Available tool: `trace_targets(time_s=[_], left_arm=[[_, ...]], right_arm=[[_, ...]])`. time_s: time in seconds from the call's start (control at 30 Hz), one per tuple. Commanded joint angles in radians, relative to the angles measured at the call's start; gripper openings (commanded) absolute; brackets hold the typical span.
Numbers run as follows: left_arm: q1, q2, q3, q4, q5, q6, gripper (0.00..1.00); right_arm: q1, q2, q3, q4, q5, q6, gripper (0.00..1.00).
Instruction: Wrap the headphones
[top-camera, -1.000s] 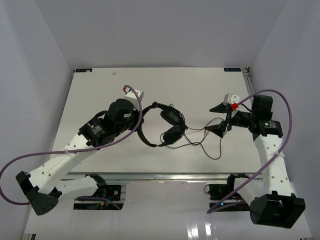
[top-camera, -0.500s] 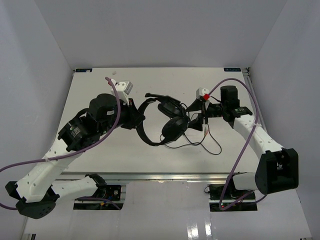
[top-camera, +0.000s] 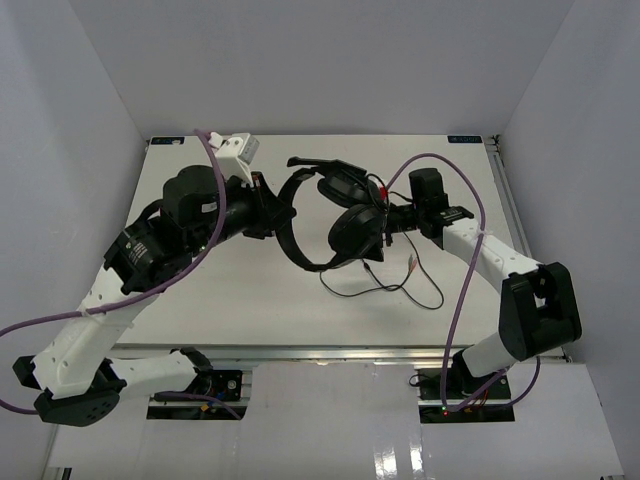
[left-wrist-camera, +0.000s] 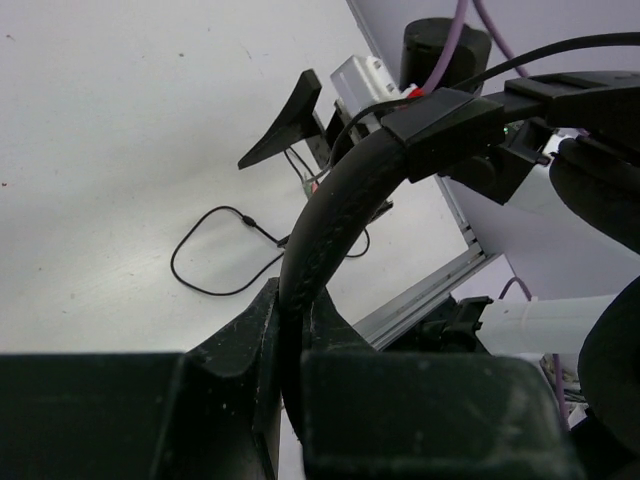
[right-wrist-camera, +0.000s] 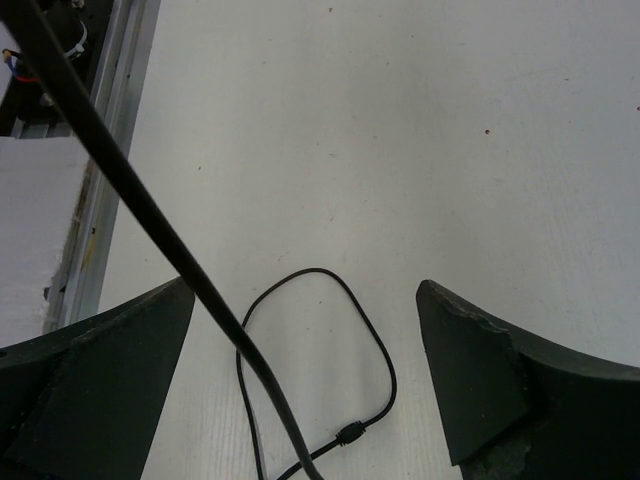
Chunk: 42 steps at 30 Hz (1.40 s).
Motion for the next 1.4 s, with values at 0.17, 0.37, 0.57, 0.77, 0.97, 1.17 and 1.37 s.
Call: trace_targets(time_s=[0.17,0.37,0.57,0.77,0.97,1.17,1.37], left_arm=[[0.002,-0.057,0.079,0.131,-0.205,-0.120,0.00],[0.002,-0.070,0.046,0.226,-0.298,-0.164,0.00],[0.002,-0.059,0.054,0.317,-0.427,-0.205,0.00],[0.002,-0.049,0.017,0.411,-0.598,-0.245,0.00],[0.004,0.039,-0.037,0.582,-0.779,-0.177,0.00],[0.037,0.148,0.000,0.618,-0.823,-0.027,0.00],[0.138,0.118,-0.033,0.533,-0.719,-0.097,0.00]], right_arm=[[0.024,-0.043,-0.059,0.004,0.014,-0.070,0.65],[0.025,-0.071,-0.045,-0.097,0.020,-0.130,0.44],[0.027,-0.071,0.023,-0.259,0.049,-0.246,0.28],[0.042,-0.120,0.019,-0.334,0.131,-0.296,0.12],[0.112,-0.210,0.086,-0.520,0.388,-0.462,0.08],[0.132,-0.332,0.223,-0.661,0.577,-0.613,0.08],[0.158,-0.434,0.287,-0.690,0.648,-0.646,0.08]])
